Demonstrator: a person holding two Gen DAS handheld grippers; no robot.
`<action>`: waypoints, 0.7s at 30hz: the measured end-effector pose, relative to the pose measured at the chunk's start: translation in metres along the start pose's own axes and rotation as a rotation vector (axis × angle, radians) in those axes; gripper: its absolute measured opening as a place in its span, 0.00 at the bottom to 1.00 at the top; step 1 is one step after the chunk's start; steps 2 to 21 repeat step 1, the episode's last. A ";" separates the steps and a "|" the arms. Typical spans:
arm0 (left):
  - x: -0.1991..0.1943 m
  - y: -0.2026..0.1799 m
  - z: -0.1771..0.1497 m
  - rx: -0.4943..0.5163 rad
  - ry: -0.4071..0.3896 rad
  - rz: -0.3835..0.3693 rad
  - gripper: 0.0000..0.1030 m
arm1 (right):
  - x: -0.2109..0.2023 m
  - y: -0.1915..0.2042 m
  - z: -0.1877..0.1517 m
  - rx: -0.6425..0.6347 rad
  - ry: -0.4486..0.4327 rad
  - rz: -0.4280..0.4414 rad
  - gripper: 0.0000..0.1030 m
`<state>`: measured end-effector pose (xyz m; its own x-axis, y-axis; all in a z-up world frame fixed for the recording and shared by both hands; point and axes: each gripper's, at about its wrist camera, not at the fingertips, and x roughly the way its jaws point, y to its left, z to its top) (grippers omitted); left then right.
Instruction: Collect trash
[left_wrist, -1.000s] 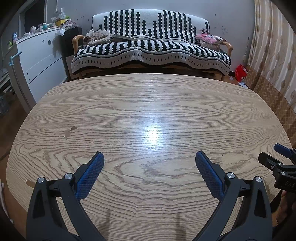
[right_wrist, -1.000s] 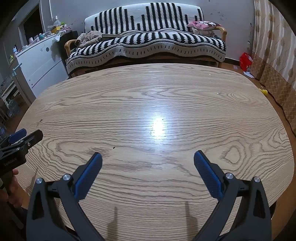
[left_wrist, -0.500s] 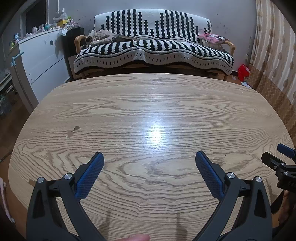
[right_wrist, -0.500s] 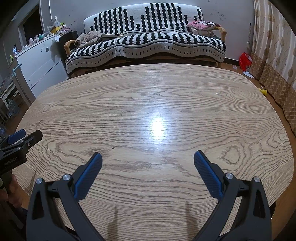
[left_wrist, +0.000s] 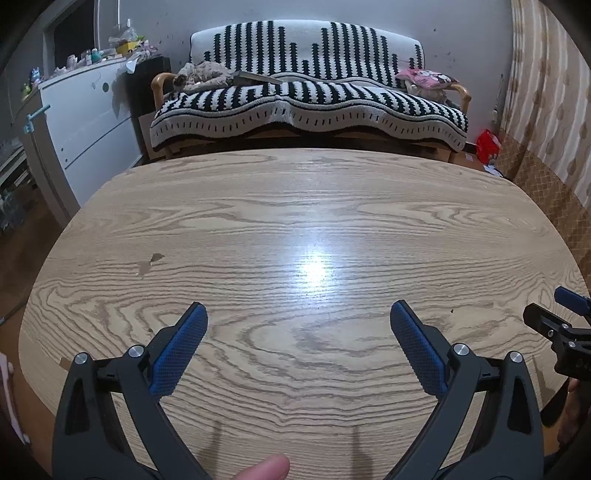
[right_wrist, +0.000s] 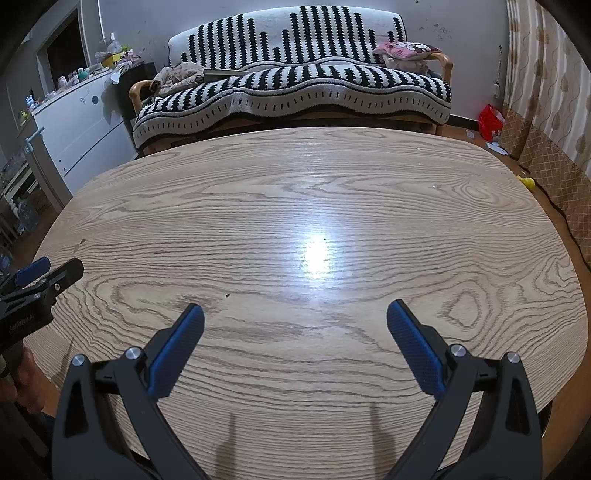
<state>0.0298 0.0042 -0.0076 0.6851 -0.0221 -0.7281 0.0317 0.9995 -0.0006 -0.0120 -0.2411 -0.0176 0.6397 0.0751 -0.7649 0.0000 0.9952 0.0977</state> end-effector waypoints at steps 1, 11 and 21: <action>0.000 0.000 0.000 0.000 0.001 -0.001 0.94 | 0.000 0.000 0.000 -0.001 0.000 0.001 0.93; 0.000 0.000 0.000 0.000 0.001 -0.001 0.94 | 0.000 0.000 0.000 -0.001 0.000 0.001 0.93; 0.000 0.000 0.000 0.000 0.001 -0.001 0.94 | 0.000 0.000 0.000 -0.001 0.000 0.001 0.93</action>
